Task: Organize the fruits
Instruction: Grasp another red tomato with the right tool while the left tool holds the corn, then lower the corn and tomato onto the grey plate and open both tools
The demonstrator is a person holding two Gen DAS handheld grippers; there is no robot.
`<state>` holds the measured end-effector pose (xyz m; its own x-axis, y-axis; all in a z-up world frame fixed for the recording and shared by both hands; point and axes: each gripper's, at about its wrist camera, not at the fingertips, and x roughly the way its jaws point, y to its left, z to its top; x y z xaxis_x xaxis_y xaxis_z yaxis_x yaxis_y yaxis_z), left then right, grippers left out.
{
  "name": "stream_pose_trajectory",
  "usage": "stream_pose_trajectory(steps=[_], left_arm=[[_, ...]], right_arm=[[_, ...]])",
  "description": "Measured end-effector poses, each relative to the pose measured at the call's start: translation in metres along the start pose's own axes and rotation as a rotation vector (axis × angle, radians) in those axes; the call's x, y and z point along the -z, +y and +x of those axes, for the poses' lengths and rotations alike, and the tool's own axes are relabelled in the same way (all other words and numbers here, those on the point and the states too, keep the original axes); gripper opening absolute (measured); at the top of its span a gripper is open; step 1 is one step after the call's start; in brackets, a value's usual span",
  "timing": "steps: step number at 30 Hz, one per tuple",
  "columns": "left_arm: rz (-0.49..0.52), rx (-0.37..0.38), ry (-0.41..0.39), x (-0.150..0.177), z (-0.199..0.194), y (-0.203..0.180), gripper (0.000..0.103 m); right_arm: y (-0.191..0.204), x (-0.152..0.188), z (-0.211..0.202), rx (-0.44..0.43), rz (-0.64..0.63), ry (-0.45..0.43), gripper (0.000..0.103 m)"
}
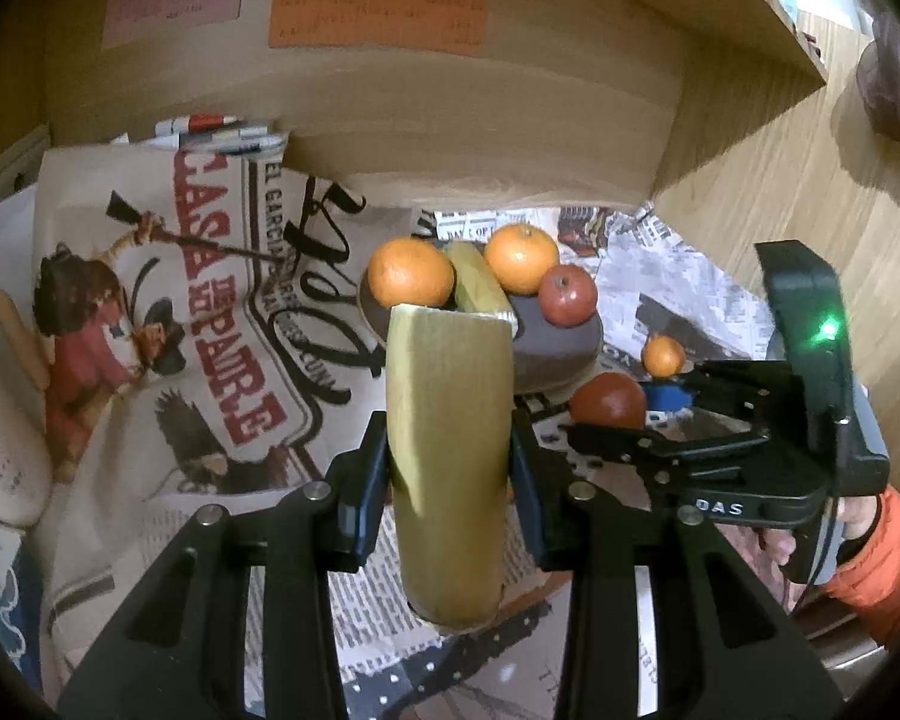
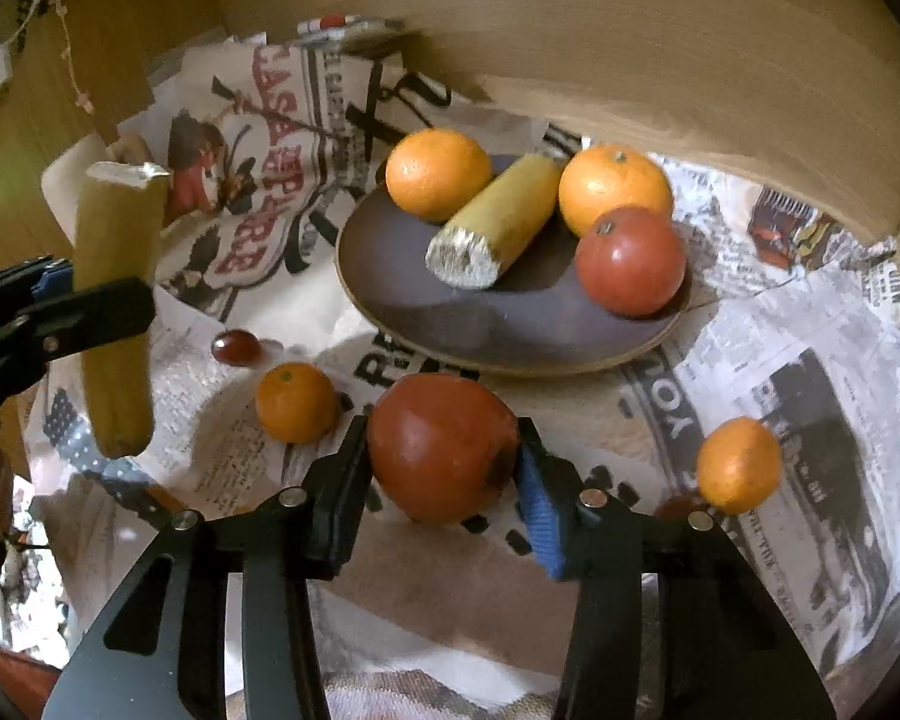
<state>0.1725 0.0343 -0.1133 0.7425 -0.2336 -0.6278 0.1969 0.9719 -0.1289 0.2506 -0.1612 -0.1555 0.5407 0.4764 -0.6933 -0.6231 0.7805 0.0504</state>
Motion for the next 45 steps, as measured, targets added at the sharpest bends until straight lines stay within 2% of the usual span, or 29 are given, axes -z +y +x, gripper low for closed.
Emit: stream_pose_trajectory(steps=[10,24,35,45], left_arm=[[0.007,0.012,-0.027,-0.034,0.01,-0.003,0.037],[0.036,-0.002,-0.005,-0.075,0.053,-0.007,0.037],[0.068,-0.022,0.062,-0.085,0.099,-0.004,0.037],[0.079,-0.014,0.081,-0.089,0.121,-0.003,0.037]], right_arm=[[-0.012,-0.021,-0.031,0.028,-0.003,-0.092,0.042],[-0.026,-0.043,-0.026,0.036,-0.022,-0.111,0.042],[-0.033,-0.046,-0.001,0.014,-0.022,-0.062,0.043],[-0.031,-0.047,0.02,-0.012,-0.049,-0.017,0.043]])
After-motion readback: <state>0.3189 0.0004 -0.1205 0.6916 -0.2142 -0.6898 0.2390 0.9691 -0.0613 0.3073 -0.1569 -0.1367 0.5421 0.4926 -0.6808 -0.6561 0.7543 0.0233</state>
